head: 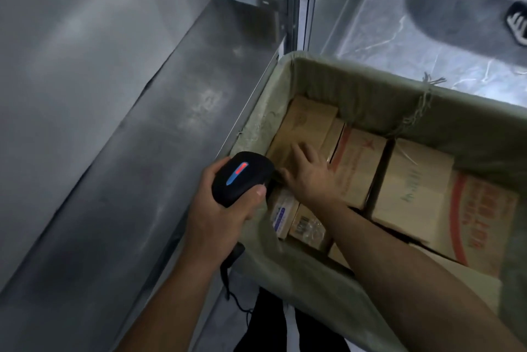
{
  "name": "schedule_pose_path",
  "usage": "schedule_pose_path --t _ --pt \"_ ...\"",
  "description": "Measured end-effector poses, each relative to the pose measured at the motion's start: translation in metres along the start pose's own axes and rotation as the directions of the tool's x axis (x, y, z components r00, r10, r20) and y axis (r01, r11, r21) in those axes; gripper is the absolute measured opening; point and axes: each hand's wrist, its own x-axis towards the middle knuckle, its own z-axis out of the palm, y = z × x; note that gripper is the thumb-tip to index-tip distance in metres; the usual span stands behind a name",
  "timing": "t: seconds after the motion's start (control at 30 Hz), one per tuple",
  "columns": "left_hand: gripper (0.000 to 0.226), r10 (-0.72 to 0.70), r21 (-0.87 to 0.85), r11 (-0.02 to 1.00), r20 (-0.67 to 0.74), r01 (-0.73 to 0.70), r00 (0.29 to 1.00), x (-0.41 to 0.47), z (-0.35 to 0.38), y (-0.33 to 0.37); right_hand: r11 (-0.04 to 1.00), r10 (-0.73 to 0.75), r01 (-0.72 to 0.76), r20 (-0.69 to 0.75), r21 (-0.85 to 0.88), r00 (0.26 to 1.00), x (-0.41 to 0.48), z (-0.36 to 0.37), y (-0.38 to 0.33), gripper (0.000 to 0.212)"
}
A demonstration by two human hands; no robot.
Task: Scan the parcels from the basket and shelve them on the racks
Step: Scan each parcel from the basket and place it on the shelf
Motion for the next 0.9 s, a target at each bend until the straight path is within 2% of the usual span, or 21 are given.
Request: schedule_pose_path --t 0.17,0.27,0.43,0.57,0.7,0.8,0.9 --pt "0.073 -0.001 -0.013 1.000 0.037 0.001 0.999 0.010 0.000 0.002 0.993 0.103 -0.103 -0.009 -0.057 0.995 -0.013 0.003 -0.004 0.080" --pt "0.070 0.010 -0.022 1.000 0.051 -0.009 0.999 0.016 0.001 0.002 0.982 0.173 -0.177 -0.073 -0.064 0.982 -0.012 0.001 -0.009 0.081" --pt "0.070 0.006 -0.014 1.000 0.070 -0.005 0.998 0.020 0.002 0.001 0.943 0.320 -0.326 -0.089 -0.067 0.943 -0.011 0.003 -0.005 0.085" --pt "0.075 -0.003 -0.021 1.000 0.093 0.005 0.996 0.021 0.005 0.000 0.937 0.330 -0.336 -0.071 -0.099 0.941 -0.011 0.004 0.005 0.097" --pt "0.070 -0.010 -0.020 1.000 0.112 0.012 0.994 0.019 0.008 -0.001 0.936 0.330 -0.330 -0.020 -0.122 0.944 -0.015 0.003 0.009 0.110" --pt "0.066 -0.007 -0.013 1.000 0.128 0.008 0.992 0.016 0.010 0.002 0.948 0.318 -0.318 0.000 -0.004 0.948 -0.021 -0.004 0.013 0.111" --pt "0.066 -0.001 -0.008 1.000 0.137 0.002 0.991 0.015 0.013 0.006 0.931 0.298 -0.289 -0.005 0.223 0.955 -0.031 -0.014 0.024 0.102"
